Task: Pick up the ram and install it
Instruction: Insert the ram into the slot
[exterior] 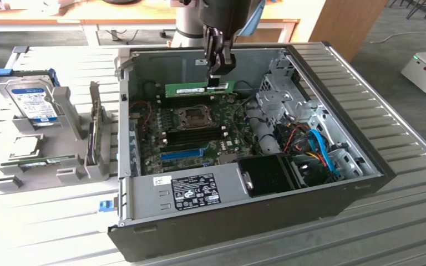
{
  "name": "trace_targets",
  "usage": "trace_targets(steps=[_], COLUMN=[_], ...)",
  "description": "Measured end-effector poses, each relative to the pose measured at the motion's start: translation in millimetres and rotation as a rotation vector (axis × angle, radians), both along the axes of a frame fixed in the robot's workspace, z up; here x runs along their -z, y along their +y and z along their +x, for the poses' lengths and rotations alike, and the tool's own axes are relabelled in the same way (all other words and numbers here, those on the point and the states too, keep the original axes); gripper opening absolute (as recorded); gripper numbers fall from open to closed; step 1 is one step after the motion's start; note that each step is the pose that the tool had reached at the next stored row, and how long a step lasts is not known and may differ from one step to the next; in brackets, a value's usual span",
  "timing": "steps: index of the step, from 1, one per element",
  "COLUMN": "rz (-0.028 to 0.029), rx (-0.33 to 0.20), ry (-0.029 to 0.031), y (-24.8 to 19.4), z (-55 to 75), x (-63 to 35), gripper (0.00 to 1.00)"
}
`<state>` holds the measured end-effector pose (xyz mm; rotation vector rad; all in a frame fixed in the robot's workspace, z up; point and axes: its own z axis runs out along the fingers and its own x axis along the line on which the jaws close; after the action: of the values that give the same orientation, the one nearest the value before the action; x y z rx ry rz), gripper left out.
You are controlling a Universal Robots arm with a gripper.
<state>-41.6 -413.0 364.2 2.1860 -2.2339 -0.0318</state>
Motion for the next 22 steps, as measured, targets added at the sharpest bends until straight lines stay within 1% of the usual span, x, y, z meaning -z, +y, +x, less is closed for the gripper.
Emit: trace_targets(steps=[4,6,22], rz=[0.0,0.0001,-0.0001], rx=[0.0,0.0,0.0], ry=[-0.0001,-0.0001,0.0], y=[0.0,0.0,0.0], z=[0.0,0.0,0.0], x=[0.3,2.3,31.4], gripper=[0.12,0.12,0.12])
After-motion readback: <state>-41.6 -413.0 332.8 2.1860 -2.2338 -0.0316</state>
